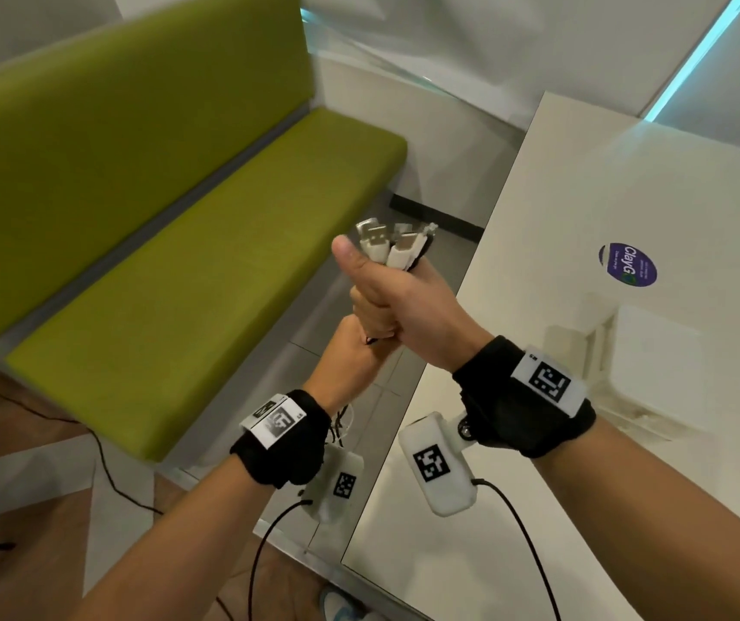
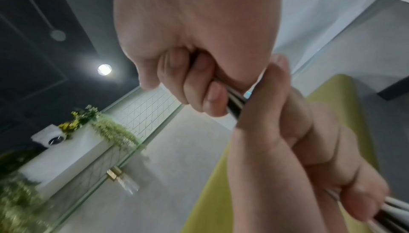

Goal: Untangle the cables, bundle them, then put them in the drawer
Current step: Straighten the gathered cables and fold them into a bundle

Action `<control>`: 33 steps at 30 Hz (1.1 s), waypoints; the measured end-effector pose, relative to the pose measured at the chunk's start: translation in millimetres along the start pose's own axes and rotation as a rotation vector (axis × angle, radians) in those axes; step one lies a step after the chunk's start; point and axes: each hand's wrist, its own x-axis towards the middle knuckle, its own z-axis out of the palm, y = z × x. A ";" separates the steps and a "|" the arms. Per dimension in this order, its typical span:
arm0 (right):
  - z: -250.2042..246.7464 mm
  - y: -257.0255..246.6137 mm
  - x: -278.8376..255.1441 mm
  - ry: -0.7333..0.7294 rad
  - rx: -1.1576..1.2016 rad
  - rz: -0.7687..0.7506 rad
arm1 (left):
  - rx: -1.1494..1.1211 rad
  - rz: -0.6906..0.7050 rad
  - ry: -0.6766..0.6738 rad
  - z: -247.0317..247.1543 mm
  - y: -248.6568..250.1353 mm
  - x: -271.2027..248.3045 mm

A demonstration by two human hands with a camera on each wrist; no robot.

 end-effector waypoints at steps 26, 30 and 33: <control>-39.6 34.3 -66.8 0.338 -0.107 0.168 | 0.466 -0.179 -0.048 13.4 -172.0 -37.6; -50.2 39.6 -76.4 0.373 -0.116 0.168 | 0.577 -0.222 -0.067 21.2 -172.4 -24.1; -71.1 40.0 -89.6 0.425 -0.103 0.131 | 0.643 -0.211 -0.136 32.8 -163.2 -14.3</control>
